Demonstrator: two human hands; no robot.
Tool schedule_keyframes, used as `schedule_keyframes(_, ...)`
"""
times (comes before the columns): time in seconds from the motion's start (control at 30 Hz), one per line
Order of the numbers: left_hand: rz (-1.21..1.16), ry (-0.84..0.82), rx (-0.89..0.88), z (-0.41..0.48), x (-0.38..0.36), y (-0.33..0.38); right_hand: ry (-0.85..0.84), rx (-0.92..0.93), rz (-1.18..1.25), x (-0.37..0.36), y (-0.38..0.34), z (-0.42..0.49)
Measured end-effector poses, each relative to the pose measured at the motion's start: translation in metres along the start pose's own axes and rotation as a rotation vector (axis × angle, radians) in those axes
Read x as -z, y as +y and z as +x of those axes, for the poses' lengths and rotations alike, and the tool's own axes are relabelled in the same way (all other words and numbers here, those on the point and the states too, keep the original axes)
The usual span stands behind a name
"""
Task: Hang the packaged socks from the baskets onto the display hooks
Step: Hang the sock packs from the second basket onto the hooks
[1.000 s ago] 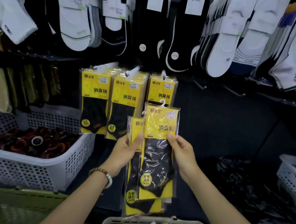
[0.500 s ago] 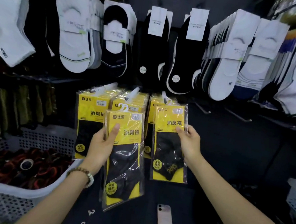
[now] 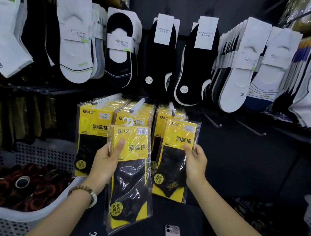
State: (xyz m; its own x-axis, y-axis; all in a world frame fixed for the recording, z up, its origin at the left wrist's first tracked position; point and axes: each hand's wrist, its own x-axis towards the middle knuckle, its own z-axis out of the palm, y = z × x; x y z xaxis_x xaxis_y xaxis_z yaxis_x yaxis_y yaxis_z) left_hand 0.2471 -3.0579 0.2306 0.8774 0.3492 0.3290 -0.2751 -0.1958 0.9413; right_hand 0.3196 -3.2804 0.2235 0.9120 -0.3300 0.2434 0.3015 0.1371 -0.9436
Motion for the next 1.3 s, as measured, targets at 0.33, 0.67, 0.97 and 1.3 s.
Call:
schedule_keyframes(0.33, -0.014, -0.005, -0.006, 0.004, -0.001, -0.002, -0.055, -0.063, -0.057, -0.026, -0.014, 0.020)
schedule_keyframes(0.67, -0.021, -0.022, -0.004, 0.009, 0.002, -0.001, -0.257, 0.007, -0.057, -0.008, -0.011, 0.010)
schedule_keyframes(0.97, -0.008, 0.001, -0.006, 0.006, -0.009, 0.011, 0.095, -0.271, -0.271, -0.017, -0.010, 0.030)
schedule_keyframes(1.3, -0.127, -0.103, 0.030, -0.022, -0.039, 0.016, -0.334, -0.029, -0.153, -0.011, -0.037, -0.067)
